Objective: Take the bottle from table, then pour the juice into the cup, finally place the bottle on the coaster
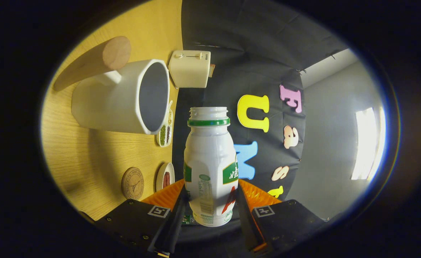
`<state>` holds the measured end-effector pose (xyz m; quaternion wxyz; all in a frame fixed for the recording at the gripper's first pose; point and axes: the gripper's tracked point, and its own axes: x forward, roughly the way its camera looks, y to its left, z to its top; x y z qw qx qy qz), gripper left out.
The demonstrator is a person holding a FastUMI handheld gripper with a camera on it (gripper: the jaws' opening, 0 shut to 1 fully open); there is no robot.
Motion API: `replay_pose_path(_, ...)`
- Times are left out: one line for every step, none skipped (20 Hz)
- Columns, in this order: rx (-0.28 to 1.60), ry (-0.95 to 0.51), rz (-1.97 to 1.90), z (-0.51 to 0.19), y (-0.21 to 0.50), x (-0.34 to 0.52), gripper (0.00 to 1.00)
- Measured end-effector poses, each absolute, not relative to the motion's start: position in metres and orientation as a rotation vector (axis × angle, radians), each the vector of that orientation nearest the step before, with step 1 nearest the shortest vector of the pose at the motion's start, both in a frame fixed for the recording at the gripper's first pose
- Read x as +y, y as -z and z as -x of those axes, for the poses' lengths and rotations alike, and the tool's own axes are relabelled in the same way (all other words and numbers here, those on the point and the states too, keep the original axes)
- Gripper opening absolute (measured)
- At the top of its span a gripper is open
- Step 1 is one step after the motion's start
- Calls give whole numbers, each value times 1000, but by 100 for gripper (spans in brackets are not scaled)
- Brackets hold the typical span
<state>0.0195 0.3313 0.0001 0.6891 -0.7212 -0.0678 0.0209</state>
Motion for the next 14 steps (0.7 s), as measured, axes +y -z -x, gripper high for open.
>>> replay_pose_path(-160, -43, 1623, -19, 0, 332, 70)
replay_pose_path(-167, -41, 1635, -19, 1, 332, 70)
replay_pose_path(-167, -41, 1639, -18, 2, 332, 70)
replay_pose_path(-168, -39, 1643, -19, 2, 332, 70)
replay_pose_path(-167, -39, 1645, -19, 2, 331, 70)
replay_pose_path(-168, -40, 1648, -19, 2, 332, 70)
replay_pose_path(-172, -38, 1655, -18, 2, 332, 70)
replay_pose_path(-177, -35, 1664, -18, 1, 332, 70)
replay_pose_path(-181, -34, 1672, -18, 2, 333, 70)
replay_pose_path(-185, -30, 1682, -17, 2, 333, 70)
replay_pose_path(-191, -28, 1689, -17, 2, 334, 70)
replay_pose_path(-198, -27, 1696, -17, 2, 333, 70)
replay_pose_path(-205, -24, 1702, -17, 2, 333, 70)
replay_pose_path(-212, -23, 1707, -17, 2, 334, 70)
